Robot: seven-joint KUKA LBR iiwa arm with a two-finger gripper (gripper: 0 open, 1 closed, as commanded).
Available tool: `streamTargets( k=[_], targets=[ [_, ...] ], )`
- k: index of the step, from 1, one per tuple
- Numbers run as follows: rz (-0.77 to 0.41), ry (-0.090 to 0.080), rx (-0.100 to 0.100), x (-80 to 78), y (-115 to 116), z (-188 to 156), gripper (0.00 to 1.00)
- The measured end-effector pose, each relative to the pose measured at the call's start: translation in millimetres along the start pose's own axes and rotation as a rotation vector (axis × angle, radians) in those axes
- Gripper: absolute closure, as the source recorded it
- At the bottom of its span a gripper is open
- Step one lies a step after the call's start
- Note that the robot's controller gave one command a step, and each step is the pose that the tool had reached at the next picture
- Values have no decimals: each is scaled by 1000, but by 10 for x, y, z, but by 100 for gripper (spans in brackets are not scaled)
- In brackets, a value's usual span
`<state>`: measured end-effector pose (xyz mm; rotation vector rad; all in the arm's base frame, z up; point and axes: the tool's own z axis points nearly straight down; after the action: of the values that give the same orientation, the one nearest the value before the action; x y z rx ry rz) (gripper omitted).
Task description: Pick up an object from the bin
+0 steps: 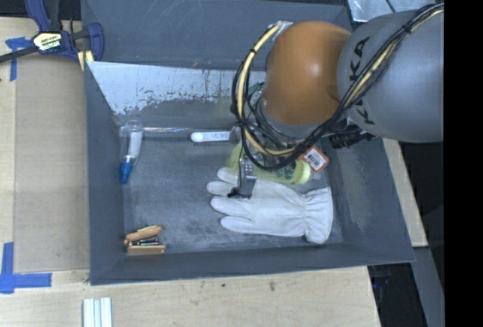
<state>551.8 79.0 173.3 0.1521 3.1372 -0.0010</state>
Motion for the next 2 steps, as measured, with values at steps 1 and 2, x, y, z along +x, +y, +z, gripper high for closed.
streamTargets(
  k=[1,2],
  targets=[
    [232,-6,-3,-28,4,94,0],
    [127,-9,-3,-222,-119,609,0]
  ],
)
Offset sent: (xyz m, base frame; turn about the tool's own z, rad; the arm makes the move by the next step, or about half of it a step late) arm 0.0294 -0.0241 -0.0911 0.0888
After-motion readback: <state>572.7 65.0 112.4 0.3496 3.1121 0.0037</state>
